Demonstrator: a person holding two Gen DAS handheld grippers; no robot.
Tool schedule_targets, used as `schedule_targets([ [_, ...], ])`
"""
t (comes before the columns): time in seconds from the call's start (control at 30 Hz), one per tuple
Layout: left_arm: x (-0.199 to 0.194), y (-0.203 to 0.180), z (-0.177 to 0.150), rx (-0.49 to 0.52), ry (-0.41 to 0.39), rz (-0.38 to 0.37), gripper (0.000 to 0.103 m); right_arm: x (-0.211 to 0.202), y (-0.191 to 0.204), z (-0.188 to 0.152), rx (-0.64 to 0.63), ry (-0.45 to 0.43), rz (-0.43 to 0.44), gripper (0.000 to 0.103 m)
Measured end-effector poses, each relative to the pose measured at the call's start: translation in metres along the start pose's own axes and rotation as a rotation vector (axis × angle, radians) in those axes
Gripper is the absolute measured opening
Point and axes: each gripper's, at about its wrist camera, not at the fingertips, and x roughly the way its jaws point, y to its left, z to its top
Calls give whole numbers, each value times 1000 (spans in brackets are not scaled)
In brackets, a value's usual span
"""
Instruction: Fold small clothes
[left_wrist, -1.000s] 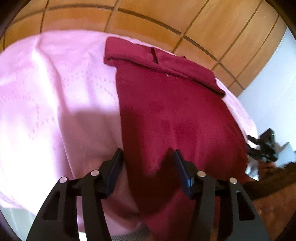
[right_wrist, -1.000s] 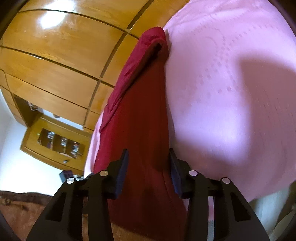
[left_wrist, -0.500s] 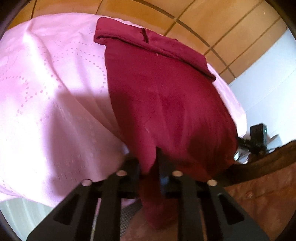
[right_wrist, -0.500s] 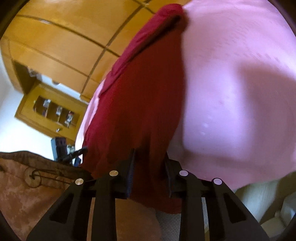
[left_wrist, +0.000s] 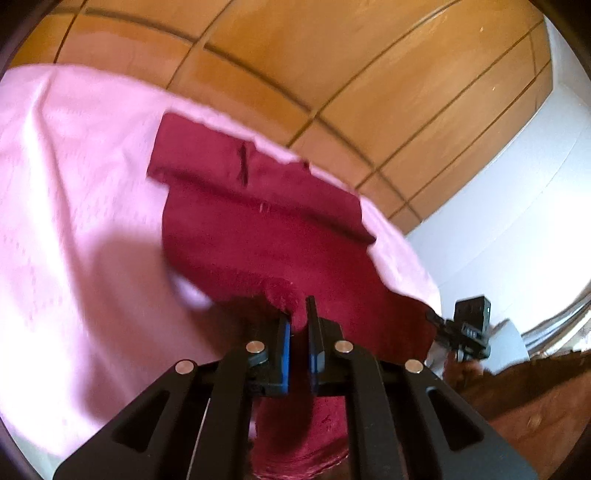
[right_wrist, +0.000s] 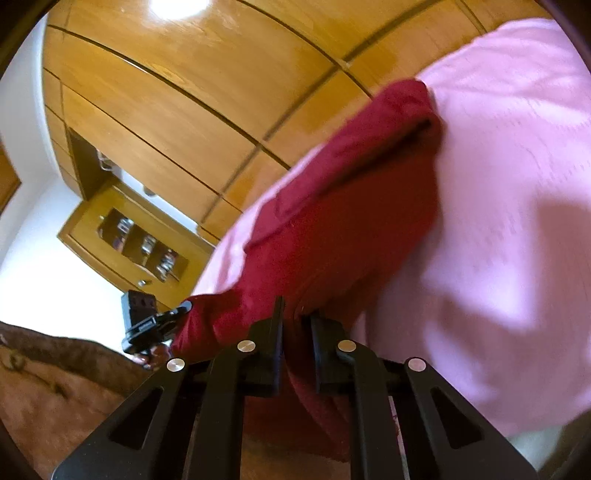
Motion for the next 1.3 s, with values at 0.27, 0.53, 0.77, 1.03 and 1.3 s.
schedule_targets([
  [0.27, 5, -1, 43, -13, -131, 0, 6, 11, -3, 36, 26, -107, 55, 12],
  [0.53, 18, 19, 80, -75, -173, 52, 6, 34, -27, 85, 98, -175, 71, 12],
  [0.77, 50, 37, 113, -104, -177, 105, 6, 61, -54, 127, 166, -199, 51, 12],
  [1.03, 103, 78, 152, -230, -137, 167, 7, 99, -94, 165, 285, -240, 11, 12],
  [1.3, 121, 105, 148, -354, -225, 277, 91, 123, -123, 161, 344, -358, 16, 46],
])
